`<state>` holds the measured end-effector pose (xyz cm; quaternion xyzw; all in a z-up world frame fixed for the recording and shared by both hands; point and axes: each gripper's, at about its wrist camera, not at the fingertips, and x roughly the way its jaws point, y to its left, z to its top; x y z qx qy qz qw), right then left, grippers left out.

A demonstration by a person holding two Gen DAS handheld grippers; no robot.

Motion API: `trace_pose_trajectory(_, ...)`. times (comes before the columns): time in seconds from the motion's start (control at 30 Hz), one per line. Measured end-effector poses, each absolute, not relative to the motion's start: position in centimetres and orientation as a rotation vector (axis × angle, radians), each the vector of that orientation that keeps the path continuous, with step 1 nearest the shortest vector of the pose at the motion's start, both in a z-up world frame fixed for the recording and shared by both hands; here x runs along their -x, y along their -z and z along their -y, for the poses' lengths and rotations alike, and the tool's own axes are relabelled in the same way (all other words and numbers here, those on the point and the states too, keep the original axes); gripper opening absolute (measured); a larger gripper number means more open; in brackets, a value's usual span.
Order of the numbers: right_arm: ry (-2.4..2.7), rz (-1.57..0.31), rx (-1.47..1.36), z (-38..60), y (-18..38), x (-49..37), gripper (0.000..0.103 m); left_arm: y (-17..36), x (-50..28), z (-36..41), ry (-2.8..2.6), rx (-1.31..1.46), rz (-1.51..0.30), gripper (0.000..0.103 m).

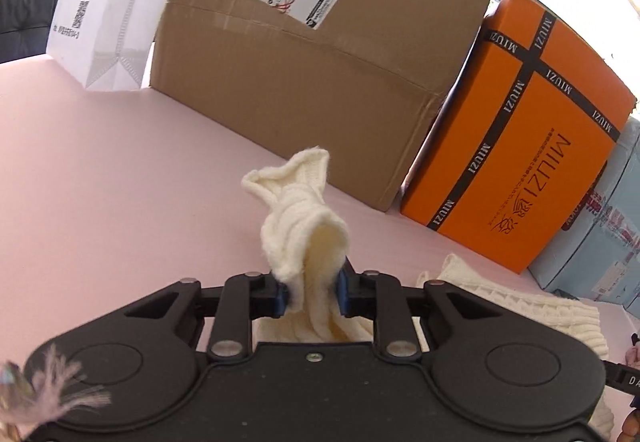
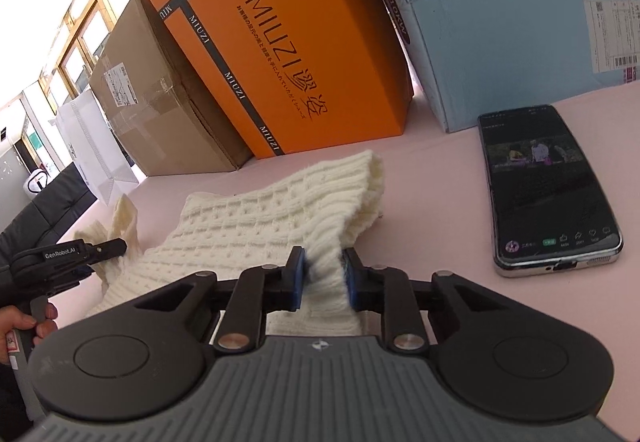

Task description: Fold clothes

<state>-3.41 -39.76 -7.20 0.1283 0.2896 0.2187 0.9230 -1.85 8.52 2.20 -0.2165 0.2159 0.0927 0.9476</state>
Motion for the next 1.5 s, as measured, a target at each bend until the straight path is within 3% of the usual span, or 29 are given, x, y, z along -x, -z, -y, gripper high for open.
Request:
trace_pose_trajectory(0.2,-0.421,-0.534,-0.247,40.5,6.5,1.7,0.017,-3.9,-0.2,-8.6,-0.137,0.440,-0.379,0.024)
trace_pose_trajectory(0.27,-0.422,-0.560,-0.256,40.7,6.9,1.2,0.020,-3.4,-0.9,-8.9,-0.165,0.420,-0.434,0.029)
trace_pose_trajectory(0.3,-0.409,-0.583,-0.256,40.8,7.1,1.2,0.026,-3.1,-1.3,-9.0,-0.186,0.405,-0.466,0.039)
trace_pose_trajectory(0.33,-0.396,-0.606,-0.255,40.9,7.3,1.1,0.037,-2.6,-1.5,-9.2,-0.243,0.392,-0.501,0.058)
trace_pose_trajectory(0.43,-0.392,-0.612,-0.272,41.9,7.0,1.8,0.054,-2.7,-0.6,-9.9,-0.329,0.400,-0.462,0.089)
trace_pose_trajectory(0.5,-0.387,-0.585,-0.274,42.8,6.7,2.4,0.062,-3.4,0.2,-9.8,-0.348,0.384,-0.413,0.094)
trace_pose_trajectory(0.63,-0.375,-0.536,-0.266,44.3,6.7,3.3,0.062,-4.0,1.1,-8.6,-0.222,0.370,-0.372,0.101)
trace_pose_trajectory(0.9,-0.449,-0.522,-0.234,44.9,6.3,2.5,0.075,-3.0,2.8,-3.3,-0.007,0.171,-0.435,0.103)
trace_pose_trajectory(1.13,-0.415,-0.533,-0.186,43.0,6.4,-0.2,0.075,-1.8,1.1,-1.2,0.023,0.030,-0.592,0.103)
trace_pose_trajectory(1.3,-0.401,-0.527,-0.144,40.9,6.9,-2.1,0.074,-1.4,1.1,-1.8,0.040,0.070,-0.605,0.103)
trace_pose_trajectory(1.37,-0.409,-0.530,-0.114,40.0,7.0,-2.5,0.057,-1.4,1.1,-1.8,0.040,0.070,-0.605,0.103)
trace_pose_trajectory(1.4,-0.408,-0.528,-0.094,39.6,7.0,-2.5,0.041,-1.4,1.1,-1.8,0.042,0.073,-0.604,0.103)
trace_pose_trajectory(1.5,-0.419,-0.439,-0.086,39.6,6.3,-1.3,0.022,-1.5,1.1,-1.9,0.046,0.085,-0.602,0.103)
